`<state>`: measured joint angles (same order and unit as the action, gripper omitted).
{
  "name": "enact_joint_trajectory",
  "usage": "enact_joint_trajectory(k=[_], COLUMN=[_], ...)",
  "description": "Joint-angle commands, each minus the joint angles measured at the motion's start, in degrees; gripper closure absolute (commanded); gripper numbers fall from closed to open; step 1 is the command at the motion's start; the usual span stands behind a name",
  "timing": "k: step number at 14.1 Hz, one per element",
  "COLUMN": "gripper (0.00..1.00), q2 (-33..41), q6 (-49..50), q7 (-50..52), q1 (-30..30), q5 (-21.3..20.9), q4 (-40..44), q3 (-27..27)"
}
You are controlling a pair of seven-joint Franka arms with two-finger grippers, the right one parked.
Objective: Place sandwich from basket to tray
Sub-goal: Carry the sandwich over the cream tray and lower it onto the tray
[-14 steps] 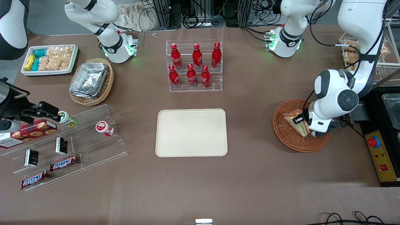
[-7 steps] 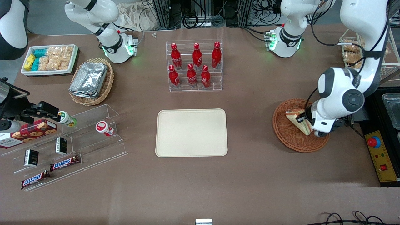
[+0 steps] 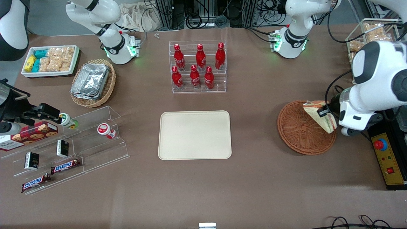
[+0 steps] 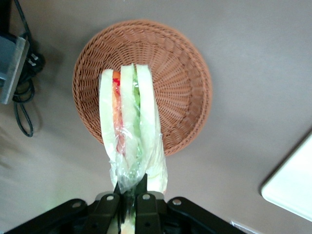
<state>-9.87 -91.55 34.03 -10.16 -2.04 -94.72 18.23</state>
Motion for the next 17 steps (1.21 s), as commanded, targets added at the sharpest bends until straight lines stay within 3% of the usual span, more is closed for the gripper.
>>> enact_joint_trajectory(k=[1,4,7,12,17], gripper=[1.00,0.90,1.00,1.00,1.00], q2=[-5.0,-6.2,-7.8,-12.1,-15.2], q6=[4.7,4.3,3.8,3.0,-6.9], q7=[0.3,1.1,2.8,3.2,4.5], q1=[2.3,6.5,11.8,18.8,27.1], q5=[-0.7,-0.5,-0.4,0.1,0.2], q4=[8.1,8.9,10.2,15.4,15.4], q3=[1.4,1.4,1.4,1.5,1.5])
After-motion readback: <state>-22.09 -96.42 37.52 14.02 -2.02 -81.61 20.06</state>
